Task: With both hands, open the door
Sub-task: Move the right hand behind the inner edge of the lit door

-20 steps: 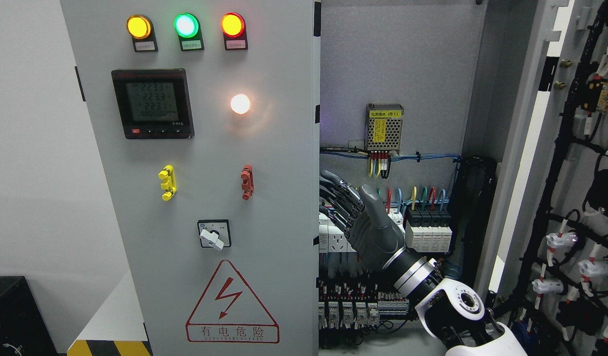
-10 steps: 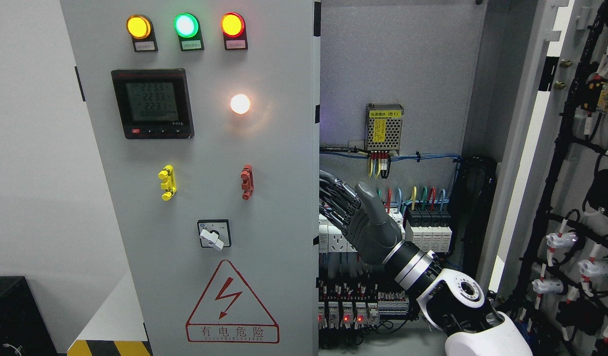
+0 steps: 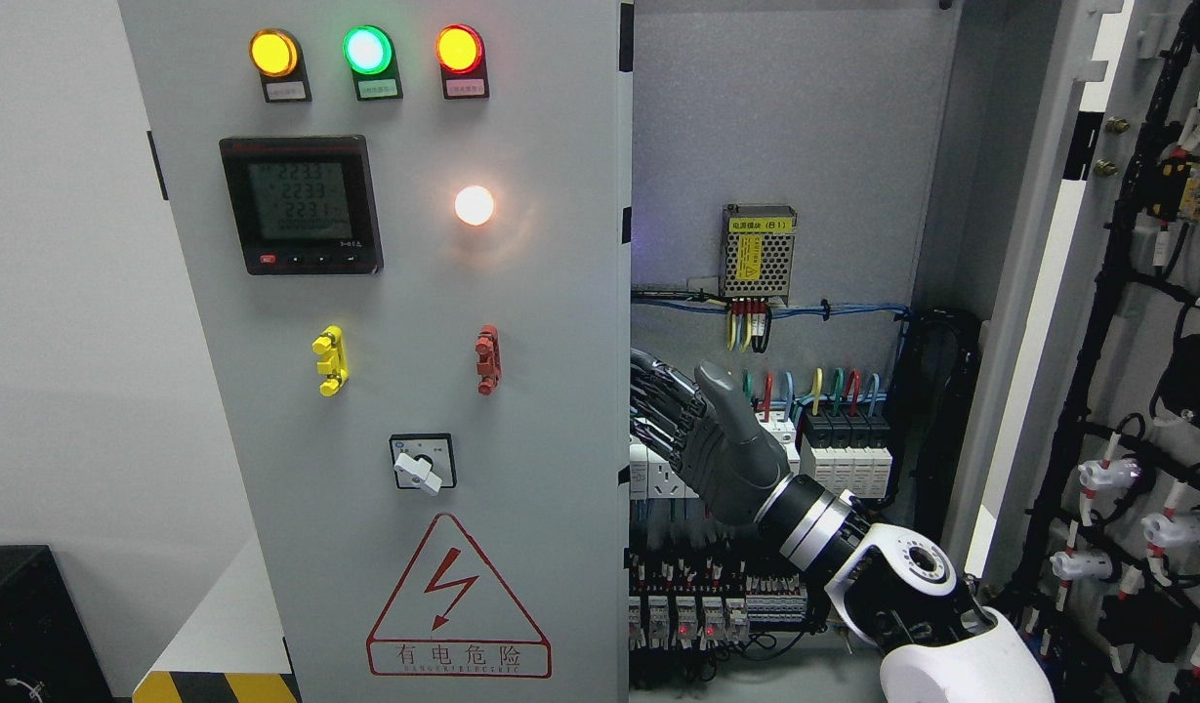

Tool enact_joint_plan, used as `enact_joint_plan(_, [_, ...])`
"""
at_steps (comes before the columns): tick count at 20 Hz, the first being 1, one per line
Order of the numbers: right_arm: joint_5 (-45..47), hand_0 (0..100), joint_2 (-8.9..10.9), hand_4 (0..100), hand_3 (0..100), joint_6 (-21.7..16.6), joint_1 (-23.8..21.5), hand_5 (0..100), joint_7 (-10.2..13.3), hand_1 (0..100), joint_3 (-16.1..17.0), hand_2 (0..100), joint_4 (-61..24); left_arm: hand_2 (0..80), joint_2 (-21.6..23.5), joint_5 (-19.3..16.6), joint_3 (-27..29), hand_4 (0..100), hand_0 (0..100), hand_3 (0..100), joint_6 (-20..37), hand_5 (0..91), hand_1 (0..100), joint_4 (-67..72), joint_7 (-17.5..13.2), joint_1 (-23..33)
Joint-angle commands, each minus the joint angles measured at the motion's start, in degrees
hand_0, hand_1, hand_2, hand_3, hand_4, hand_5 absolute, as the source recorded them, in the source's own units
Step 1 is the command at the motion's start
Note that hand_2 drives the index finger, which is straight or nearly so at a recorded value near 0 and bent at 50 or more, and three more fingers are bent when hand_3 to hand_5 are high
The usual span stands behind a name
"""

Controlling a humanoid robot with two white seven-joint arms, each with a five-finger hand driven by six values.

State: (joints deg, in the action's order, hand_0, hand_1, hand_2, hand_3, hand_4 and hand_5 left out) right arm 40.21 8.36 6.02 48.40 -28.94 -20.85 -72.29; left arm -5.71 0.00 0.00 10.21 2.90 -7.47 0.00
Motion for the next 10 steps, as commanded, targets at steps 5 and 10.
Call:
enact_joint_plan(5, [4.62,6,-0.01,0,0,0.22,0.47,0,-0.15,14,-0.16,0,-0.57,0.0,0.0,0.7,1.14,0,12,0,-0.01,0.0,56,0.0,0.0,1.93])
enact_joint_plan(10, [4.71,6,-0.01,0,0,0.56,0.46,0,-0.24,14,-0.42,0,-0.66,0.0,0.0,0.7,1.14,0,12,0,-0.01,0.0,56,0.0,0.0,1.93])
